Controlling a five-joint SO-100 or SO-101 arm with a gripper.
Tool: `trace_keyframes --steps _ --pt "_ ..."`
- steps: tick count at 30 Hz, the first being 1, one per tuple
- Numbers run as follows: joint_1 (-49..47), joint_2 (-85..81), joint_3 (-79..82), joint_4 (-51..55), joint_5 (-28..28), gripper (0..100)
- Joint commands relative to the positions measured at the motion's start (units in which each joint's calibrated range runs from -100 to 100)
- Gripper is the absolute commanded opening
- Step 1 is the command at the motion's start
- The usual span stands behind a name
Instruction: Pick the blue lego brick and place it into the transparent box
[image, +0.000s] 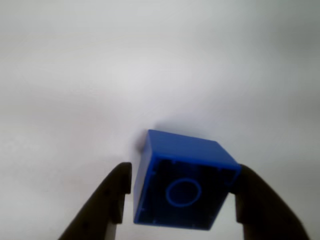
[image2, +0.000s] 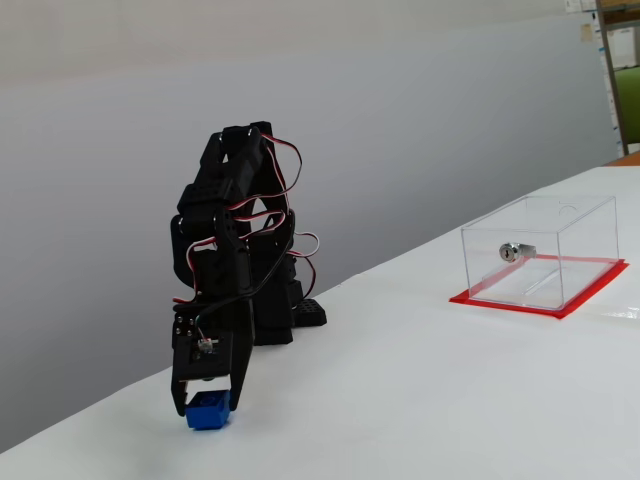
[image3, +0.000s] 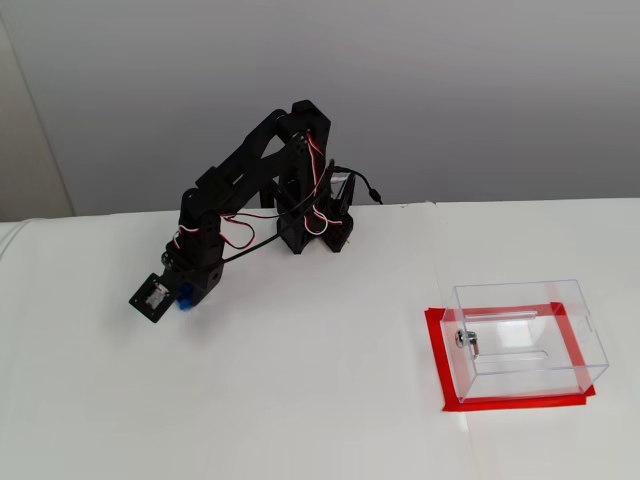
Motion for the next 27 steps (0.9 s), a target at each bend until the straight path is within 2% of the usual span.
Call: trace_keyframes --steps 1,9,15,27 --pt "0.8 -0.4 -0.1 -0.6 0.0 21" --pt "1.0 -0.4 -0.1 -0.6 0.0 21" --pt "1.0 -0.4 -0.1 -0.6 0.0 12" --pt "0.7 -1.5 -0.4 -0.3 -0.6 11"
